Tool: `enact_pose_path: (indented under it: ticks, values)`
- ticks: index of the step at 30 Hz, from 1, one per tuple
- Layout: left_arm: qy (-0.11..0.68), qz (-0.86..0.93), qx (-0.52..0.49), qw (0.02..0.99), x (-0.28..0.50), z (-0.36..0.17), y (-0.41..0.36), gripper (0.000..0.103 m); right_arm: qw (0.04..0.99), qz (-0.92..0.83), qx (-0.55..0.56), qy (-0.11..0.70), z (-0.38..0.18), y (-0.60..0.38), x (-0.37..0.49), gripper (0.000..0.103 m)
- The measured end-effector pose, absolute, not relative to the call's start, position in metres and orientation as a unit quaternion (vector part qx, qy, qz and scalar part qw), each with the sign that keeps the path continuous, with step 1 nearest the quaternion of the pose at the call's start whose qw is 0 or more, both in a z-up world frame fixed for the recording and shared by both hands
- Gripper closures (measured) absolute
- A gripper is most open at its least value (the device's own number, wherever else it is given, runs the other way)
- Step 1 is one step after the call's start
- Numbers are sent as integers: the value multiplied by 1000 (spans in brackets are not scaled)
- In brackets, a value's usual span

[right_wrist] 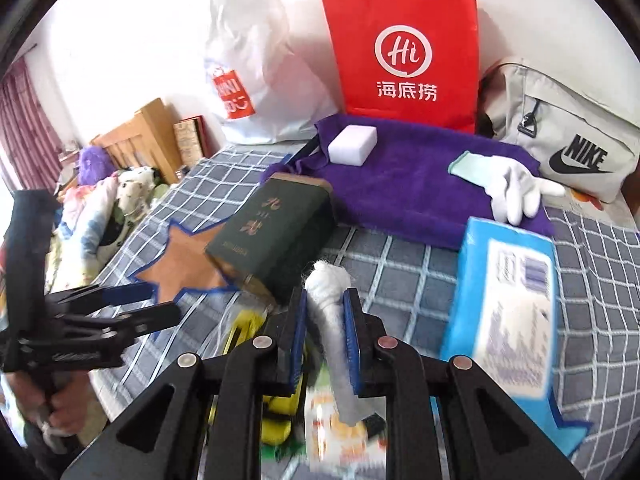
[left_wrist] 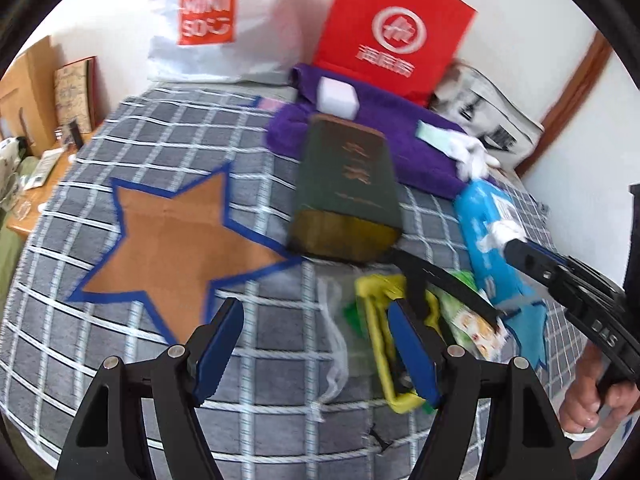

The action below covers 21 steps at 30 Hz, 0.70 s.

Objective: Organize soft objects
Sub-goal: 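Grasp the white rolled cloth beside the yellow pouch with the right gripper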

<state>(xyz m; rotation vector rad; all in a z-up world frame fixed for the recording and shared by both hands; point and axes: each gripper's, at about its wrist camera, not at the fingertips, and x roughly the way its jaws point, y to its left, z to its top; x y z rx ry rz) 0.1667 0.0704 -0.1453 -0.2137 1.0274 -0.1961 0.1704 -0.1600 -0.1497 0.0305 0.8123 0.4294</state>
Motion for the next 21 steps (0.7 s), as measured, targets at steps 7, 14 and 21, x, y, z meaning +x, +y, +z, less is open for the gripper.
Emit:
enact_pose_path:
  ticks: [7,14,21]
  values:
    - [494,-124,-65,858,160,-152,27,31,906,177,16,385,-160,-206,118,85]
    - [490,-123,-9,863,162,-153,-1,32,906,132,40,400,-187,-251,95,85]
    - [507,-113,7,854,168,-169,-12,53,893,106,56,433,-227,-270,103,85]
